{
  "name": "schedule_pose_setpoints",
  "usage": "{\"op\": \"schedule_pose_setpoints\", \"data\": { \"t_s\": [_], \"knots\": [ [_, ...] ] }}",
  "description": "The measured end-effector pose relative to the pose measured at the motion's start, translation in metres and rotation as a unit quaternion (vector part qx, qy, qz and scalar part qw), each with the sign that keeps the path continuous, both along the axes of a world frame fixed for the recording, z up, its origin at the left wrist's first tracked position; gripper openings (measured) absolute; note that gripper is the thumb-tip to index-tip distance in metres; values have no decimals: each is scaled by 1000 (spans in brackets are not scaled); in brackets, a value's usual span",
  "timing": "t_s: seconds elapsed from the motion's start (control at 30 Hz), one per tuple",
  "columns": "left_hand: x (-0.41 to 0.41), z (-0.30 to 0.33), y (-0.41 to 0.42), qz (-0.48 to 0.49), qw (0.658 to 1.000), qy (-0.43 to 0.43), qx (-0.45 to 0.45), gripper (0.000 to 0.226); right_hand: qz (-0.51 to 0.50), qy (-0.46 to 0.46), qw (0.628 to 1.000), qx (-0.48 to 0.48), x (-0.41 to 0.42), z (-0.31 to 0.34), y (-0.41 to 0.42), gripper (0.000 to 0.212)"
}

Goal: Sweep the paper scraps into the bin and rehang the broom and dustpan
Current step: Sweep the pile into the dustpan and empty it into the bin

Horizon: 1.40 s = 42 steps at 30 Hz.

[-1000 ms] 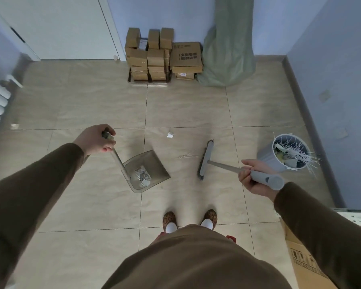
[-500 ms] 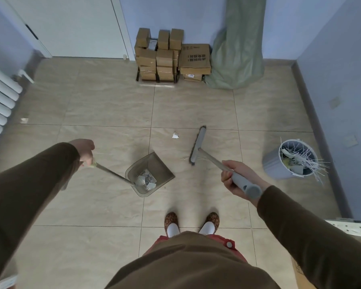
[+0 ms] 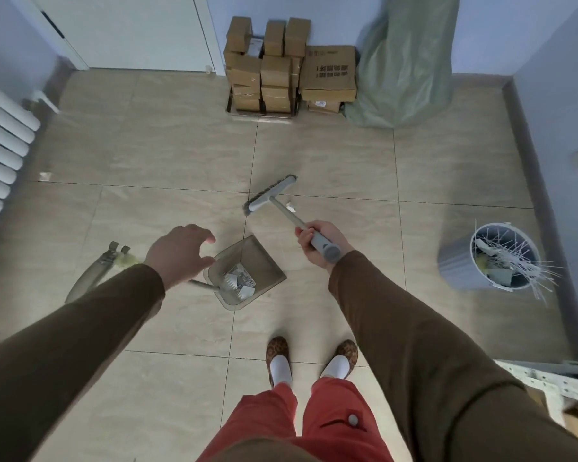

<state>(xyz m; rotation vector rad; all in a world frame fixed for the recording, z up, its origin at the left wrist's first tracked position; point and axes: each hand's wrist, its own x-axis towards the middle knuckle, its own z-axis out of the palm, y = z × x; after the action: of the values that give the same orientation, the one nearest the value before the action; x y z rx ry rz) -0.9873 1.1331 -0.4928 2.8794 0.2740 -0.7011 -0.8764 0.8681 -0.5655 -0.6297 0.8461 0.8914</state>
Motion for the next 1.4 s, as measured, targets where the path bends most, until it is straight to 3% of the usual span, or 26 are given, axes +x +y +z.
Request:
{"op": "schedule_pose_setpoints", "data": {
  "t_s": [0.17,0.37,0.47,0.57,0.67,0.83,1.0,1.1,1.13,1.17,1.23,1.27,1.33,1.4],
  "knots": [
    [-3,-29,-28,-32,996,55,-58,41,23,27,998,-60,-10,-25,-63,14],
    [14,-44,-60,-66,988,109,-90,38,44,70,988,-130,-65,16,-160,21],
    [36,-48,-86,-95,983,119,-103,39,31,49,984,-170,-85,43,-185,16],
    [62,-48,-115,-117,977,139,-112,44,-18,28,989,-145,-104,66,-218,9],
    [86,-48,-141,-140,974,140,-110,44,-27,-13,984,-176,-106,80,-244,24],
    [129,-57,-188,-166,970,147,-100,35,29,-104,925,-364,-40,78,-269,39],
    [178,-76,-245,-167,969,150,-99,36,67,-110,888,-442,81,30,-317,57],
    [205,-87,-273,-156,970,151,-106,35,93,-107,869,-475,155,-3,-356,44],
    [213,-91,-281,-147,972,151,-108,34,117,-113,842,-514,178,-17,-373,34],
    [220,-94,-287,-143,972,149,-109,34,212,-124,796,-552,197,-24,-385,28],
    [230,-98,-298,-142,973,143,-108,32,412,-134,656,-618,222,-45,-407,26],
    [232,-99,-301,-140,974,142,-109,32,461,-147,610,-628,229,-56,-415,26],
    [235,-103,-305,-140,973,147,-107,31,449,-126,630,-621,232,-58,-418,28],
    [235,-106,-306,-146,971,162,-100,31,400,-102,694,-590,215,-73,-414,32]
  ]
}}
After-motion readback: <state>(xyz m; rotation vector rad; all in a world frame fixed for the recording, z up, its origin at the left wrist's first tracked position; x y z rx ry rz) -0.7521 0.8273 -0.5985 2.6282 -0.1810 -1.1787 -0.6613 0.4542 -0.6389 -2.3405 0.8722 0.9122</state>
